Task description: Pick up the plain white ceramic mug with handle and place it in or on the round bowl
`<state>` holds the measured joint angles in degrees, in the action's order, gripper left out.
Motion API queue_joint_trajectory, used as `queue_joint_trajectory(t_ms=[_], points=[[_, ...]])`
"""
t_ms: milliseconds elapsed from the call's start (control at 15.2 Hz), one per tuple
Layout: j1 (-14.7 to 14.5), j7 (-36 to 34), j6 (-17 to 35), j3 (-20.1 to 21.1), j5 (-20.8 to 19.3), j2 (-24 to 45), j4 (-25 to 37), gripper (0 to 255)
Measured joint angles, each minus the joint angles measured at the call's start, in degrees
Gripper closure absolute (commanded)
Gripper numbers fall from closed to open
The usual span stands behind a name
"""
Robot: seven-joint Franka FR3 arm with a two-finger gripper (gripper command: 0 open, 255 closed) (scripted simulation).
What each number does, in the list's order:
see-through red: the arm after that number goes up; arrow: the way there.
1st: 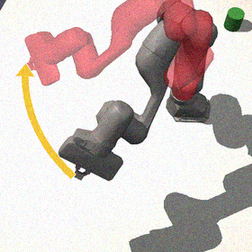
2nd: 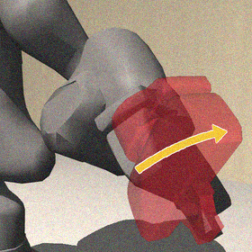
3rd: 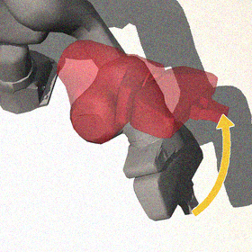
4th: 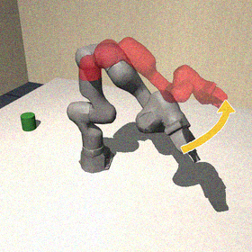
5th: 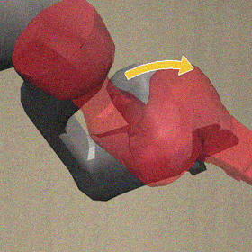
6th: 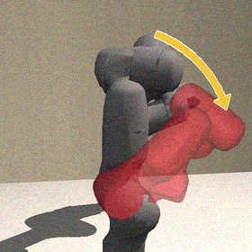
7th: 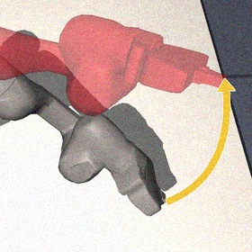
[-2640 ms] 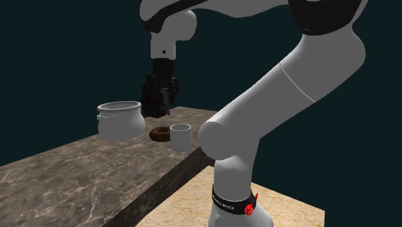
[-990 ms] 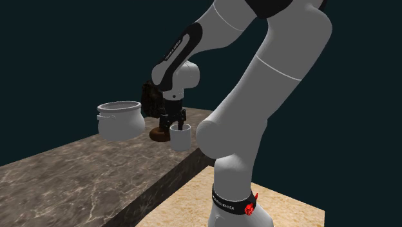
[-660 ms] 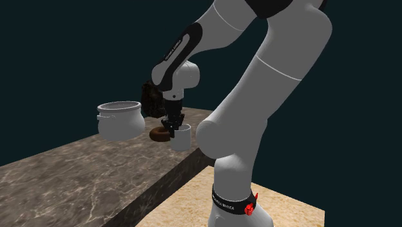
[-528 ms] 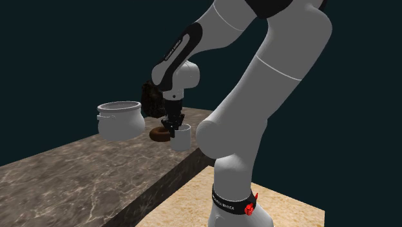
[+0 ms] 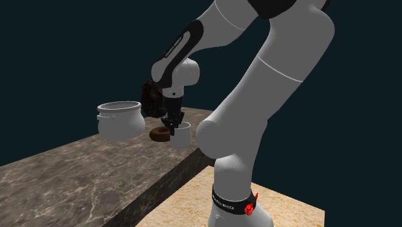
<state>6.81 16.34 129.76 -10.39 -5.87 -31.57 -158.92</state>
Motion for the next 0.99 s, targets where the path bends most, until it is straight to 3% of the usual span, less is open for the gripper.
queue_joint_trajectory(t_ms=[990], points=[[-0.06,-0.10,-13.95,1.16,0.62,-5.75,8.23,255]])
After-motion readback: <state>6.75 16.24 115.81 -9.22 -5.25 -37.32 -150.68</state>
